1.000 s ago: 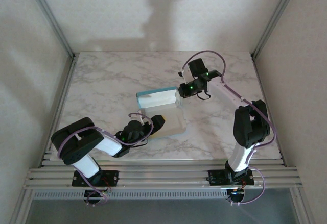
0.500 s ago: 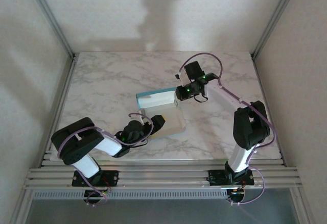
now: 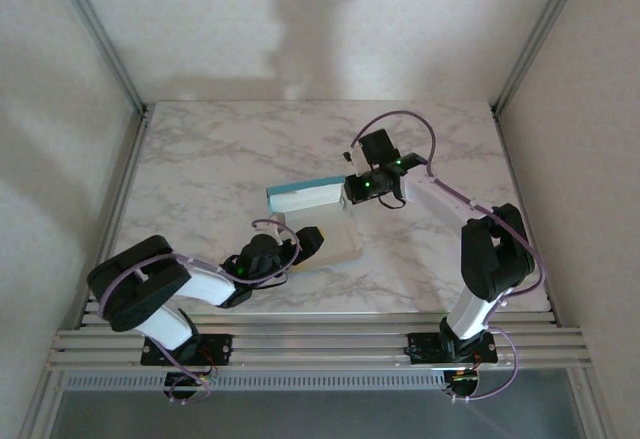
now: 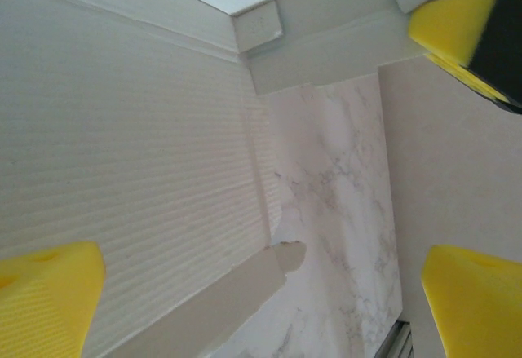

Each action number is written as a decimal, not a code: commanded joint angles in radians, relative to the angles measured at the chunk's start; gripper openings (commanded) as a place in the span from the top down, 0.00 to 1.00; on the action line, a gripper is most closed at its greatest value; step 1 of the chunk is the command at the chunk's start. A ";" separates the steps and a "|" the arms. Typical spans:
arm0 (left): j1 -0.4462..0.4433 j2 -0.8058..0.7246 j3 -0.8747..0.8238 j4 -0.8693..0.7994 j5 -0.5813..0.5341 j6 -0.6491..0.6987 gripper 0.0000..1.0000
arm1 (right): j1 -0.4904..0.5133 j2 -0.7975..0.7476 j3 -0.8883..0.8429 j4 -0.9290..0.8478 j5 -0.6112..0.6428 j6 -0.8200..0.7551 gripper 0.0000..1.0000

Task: Fold the paper box

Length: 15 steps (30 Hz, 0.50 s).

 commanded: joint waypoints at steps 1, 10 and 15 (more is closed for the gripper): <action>0.014 -0.117 0.086 -0.170 0.076 0.120 0.01 | 0.017 -0.024 -0.032 0.010 0.032 -0.004 0.90; 0.159 -0.339 0.360 -0.712 0.331 0.326 0.01 | 0.019 0.011 0.006 0.022 -0.027 -0.072 0.90; 0.299 -0.341 0.527 -0.916 0.468 0.428 0.01 | 0.026 0.049 0.061 0.008 -0.067 -0.108 0.90</action>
